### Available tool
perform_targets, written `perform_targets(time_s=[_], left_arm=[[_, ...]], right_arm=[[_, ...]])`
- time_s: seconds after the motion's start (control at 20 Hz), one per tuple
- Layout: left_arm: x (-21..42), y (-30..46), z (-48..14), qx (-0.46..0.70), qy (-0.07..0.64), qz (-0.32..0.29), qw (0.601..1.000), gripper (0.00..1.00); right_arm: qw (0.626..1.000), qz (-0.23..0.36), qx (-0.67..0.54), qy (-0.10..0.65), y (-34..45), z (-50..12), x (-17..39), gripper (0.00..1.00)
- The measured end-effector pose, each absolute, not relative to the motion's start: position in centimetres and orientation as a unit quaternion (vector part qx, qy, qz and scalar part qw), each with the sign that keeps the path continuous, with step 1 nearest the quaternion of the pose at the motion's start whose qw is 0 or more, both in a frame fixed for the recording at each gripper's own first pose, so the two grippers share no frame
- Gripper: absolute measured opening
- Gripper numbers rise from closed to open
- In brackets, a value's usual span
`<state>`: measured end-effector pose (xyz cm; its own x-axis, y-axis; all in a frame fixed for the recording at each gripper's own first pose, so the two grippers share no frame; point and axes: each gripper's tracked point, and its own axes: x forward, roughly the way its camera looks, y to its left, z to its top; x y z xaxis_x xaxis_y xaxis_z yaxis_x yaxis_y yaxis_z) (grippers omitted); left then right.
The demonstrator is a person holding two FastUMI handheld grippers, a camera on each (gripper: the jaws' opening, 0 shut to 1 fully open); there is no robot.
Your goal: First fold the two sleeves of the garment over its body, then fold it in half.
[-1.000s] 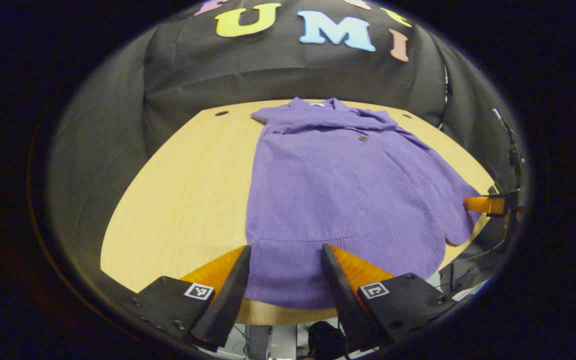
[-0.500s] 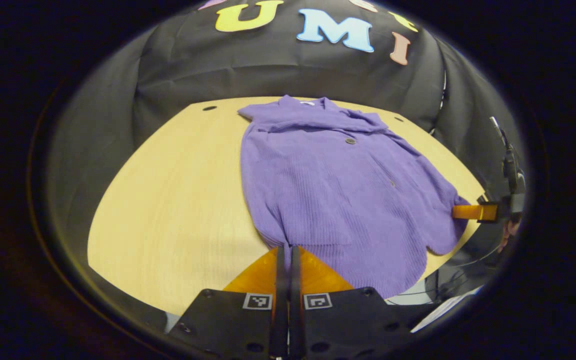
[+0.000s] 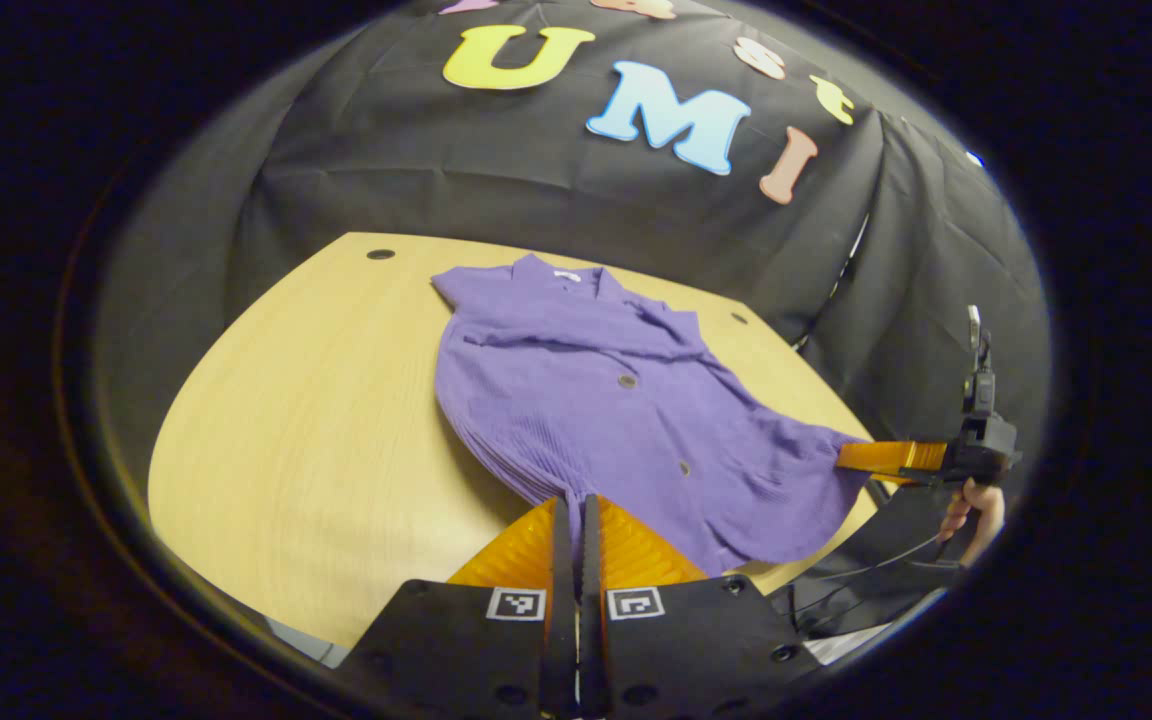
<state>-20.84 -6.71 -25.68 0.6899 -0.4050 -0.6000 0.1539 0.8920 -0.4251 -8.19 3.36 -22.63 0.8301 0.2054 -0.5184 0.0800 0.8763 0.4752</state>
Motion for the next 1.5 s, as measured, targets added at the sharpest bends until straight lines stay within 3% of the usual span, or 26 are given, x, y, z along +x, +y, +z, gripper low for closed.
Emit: perform_targets(time_s=[0.6,1.1,1.5], left_arm=[[-4.0,-5.4,-17.7,-0.214,0.286,-0.088,0.93,0.08],[13.1,-4.1,-16.9,-0.206,0.239,-0.037,0.948,0.08],[23.7,-2.5,-22.8,-0.188,0.252,0.004,0.949,0.07]], right_arm=[[0.926,0.148,0.276,0.211,4.8,-9.8,5.6,0.03],[0.92,0.161,0.291,0.205,4.5,-8.5,20.0,0.03],[0.922,0.15,0.277,0.227,5.0,-11.9,30.6,0.03]])
